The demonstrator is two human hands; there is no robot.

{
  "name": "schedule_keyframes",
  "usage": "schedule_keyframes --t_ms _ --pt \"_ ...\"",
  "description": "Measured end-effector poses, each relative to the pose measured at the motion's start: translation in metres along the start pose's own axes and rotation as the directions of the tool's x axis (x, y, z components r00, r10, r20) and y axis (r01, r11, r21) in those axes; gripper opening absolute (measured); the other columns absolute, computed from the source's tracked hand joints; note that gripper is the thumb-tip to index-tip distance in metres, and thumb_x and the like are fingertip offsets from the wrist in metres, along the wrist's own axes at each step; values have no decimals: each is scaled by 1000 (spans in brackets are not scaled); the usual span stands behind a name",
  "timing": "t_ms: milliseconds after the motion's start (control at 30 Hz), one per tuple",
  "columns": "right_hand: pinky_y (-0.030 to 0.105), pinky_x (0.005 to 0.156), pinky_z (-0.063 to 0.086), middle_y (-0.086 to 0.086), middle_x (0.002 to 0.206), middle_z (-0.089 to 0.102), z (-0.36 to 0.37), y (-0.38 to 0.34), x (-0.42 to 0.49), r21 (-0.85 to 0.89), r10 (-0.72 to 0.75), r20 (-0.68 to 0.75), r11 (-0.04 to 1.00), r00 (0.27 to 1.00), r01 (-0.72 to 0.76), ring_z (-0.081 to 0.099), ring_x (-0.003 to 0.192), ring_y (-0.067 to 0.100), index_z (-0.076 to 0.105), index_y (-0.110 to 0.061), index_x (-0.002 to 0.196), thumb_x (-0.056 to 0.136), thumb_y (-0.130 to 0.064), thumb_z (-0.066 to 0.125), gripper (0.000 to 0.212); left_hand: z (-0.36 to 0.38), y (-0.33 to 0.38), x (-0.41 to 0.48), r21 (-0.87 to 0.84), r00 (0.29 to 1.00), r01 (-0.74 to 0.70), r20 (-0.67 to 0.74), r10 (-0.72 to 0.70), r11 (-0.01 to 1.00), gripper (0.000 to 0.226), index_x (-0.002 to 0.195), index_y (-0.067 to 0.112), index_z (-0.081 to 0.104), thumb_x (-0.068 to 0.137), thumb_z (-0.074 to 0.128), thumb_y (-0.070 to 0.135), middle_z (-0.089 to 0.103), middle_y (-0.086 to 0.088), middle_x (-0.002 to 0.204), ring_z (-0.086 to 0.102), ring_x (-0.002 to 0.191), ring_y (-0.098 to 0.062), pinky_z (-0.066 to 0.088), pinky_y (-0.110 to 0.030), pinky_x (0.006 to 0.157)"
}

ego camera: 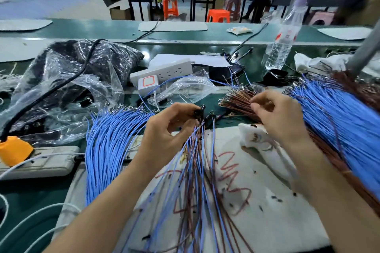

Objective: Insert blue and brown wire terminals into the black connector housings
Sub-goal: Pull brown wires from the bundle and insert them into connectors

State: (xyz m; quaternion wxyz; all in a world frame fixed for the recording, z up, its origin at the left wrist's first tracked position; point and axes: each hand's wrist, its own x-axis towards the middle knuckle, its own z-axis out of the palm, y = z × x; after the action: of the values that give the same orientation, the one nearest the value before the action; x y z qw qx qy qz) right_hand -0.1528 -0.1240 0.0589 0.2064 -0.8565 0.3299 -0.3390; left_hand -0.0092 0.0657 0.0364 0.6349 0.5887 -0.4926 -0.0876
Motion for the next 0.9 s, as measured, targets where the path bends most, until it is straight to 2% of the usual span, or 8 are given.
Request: schedule_keyframes --t_ms 100,200,300,433,533,633,767,900 --pt "27 79 44 9 97 65 -7 35 17 -387 204 243 917 948 -98 60 91 24 72 -14 92 84 -17 71 9 0 0 -1 -2 1000 -7 16 7 1000 29 100 24 65 82 65 2 71 10 93 67 87 -6 50 -16 83" --pt "32 77 42 4 91 51 -4 41 21 -449 206 284 892 937 -60 57 95 28 65 -16 83 84 -20 72 8 -1 2 -1 0 999 -1 32 1 1000 34 99 25 66 83 66 -5 71 8 94 67 87 -6 50 -15 82" --pt "31 71 41 0 90 46 1 37 20 -517 193 281 856 940 -21 52 85 23 55 -22 77 85 -28 70 18 -2 2 -1 -2 999 18 34 -18 1000 29 97 24 66 83 67 -2 71 9 89 67 85 -8 52 -19 82" --pt "33 70 40 4 102 50 5 35 19 -596 178 270 803 946 19 57 93 27 60 -18 91 92 -27 61 10 -4 2 -1 0 998 46 41 -46 999 24 95 23 64 84 67 2 70 10 86 68 82 -9 53 -21 80" --pt "33 71 39 6 102 52 4 33 20 -529 135 265 848 955 26 56 94 28 58 -14 94 94 -22 55 9 -4 3 -1 13 997 58 48 -59 998 19 94 24 64 84 67 7 70 11 84 67 80 -9 51 -18 78" --pt "32 70 37 5 94 55 1 26 24 -384 38 195 923 980 41 50 83 24 52 -14 89 95 -16 54 7 -4 2 0 103 998 36 47 -41 994 19 94 26 65 84 68 11 69 11 84 64 77 -11 50 -18 74" --pt "32 70 36 0 85 53 -4 9 36 -331 -2 183 942 983 63 48 80 22 55 -13 90 95 -17 55 6 -4 0 -1 161 999 43 22 -48 986 16 96 21 67 84 70 12 68 10 84 60 76 -16 50 -31 75" --pt "29 71 33 -1 84 52 -1 -14 38 -183 -188 122 961 975 208 46 82 18 58 -8 93 94 -12 57 4 -3 2 0 68 996 85 13 -86 994 13 94 19 66 83 71 19 70 9 105 65 88 -12 51 -25 81"
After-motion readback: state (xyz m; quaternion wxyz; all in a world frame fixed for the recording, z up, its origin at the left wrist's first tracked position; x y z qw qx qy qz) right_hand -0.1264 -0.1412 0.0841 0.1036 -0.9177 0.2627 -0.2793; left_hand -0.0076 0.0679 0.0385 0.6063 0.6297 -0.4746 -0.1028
